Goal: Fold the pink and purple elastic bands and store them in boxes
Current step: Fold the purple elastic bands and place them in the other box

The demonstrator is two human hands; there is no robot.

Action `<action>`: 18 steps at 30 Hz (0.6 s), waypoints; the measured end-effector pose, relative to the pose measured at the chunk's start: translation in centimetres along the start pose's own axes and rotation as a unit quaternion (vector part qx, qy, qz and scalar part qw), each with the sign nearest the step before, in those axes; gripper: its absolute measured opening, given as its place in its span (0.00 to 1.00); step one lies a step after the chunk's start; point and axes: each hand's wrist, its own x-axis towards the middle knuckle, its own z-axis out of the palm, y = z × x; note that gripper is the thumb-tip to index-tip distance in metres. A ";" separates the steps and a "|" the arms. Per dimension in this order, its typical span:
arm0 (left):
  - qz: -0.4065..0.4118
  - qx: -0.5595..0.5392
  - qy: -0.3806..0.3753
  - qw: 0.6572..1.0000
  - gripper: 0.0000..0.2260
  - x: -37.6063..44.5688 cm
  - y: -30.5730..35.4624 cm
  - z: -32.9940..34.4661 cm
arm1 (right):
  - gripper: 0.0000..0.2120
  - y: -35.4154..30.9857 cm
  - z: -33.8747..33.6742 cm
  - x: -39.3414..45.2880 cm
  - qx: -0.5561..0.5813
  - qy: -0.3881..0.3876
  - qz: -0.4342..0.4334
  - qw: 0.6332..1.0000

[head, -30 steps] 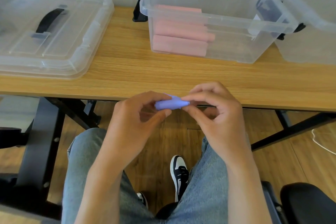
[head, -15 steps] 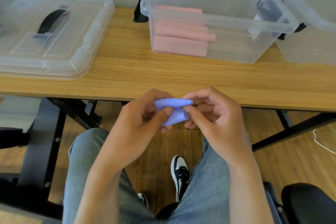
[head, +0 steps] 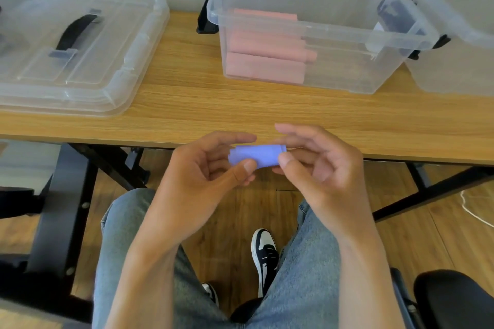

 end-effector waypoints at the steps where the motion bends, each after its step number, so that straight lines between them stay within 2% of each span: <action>1: 0.001 0.006 0.002 1.000 0.14 0.0 0.0 0.0 | 0.14 0.0 0.1 0.1 -0.002 0.006 0.012 1.000; 6: -0.003 0.064 0.020 0.998 0.14 0.0 0.2 0.3 | 0.11 0.0 0.4 0.2 -0.044 0.023 -0.001 0.999; 11: -0.001 0.065 0.021 0.998 0.11 -0.1 0.5 0.6 | 0.11 0.2 0.3 0.1 -0.061 0.033 -0.024 0.997; 18: 0.051 0.116 0.025 0.992 0.10 2.7 3.2 2.3 | 0.11 -2.3 -1.8 2.2 -0.095 0.055 -0.032 0.993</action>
